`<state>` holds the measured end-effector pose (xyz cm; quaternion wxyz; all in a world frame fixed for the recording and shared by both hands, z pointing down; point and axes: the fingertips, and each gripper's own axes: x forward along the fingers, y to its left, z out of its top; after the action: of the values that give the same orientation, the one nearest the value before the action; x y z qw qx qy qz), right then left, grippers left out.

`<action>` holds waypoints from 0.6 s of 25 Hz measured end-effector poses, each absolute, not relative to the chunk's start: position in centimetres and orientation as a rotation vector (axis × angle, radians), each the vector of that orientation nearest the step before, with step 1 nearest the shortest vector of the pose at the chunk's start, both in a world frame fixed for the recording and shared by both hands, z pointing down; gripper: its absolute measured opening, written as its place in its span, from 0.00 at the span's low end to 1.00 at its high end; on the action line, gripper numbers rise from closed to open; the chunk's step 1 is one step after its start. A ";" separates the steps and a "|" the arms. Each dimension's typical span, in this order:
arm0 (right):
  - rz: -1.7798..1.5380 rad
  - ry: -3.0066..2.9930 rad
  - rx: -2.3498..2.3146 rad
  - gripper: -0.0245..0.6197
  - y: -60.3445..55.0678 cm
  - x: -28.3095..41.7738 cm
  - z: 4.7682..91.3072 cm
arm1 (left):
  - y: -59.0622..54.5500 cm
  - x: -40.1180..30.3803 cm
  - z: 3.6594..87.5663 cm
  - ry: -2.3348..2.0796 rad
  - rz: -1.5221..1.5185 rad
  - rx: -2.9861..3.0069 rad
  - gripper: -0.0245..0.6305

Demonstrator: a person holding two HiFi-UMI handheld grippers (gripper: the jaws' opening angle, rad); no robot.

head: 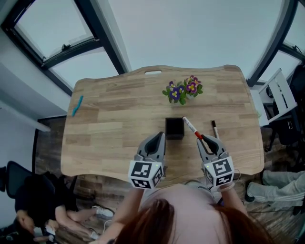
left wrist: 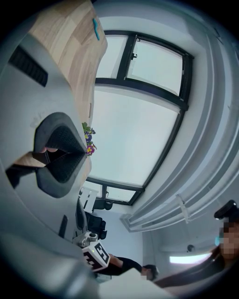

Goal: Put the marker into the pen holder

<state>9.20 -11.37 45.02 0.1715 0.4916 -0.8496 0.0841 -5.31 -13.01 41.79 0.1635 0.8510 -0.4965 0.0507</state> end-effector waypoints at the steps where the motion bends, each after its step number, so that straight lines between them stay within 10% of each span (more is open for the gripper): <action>1: 0.241 -2.420 1.387 0.11 -11.4 9.0 45.0 | -13.0 -5.3 41.7 -1.416 0.145 2.428 0.04; 15: 0.293 -2.471 1.271 0.11 -11.5 6.9 45.7 | -12.8 -6.4 41.2 -1.452 0.147 2.416 0.04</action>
<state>6.86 -11.50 45.71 0.1729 0.4480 -0.8710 0.1034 -6.36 -12.78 41.17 0.1589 0.8450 -0.5080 0.0513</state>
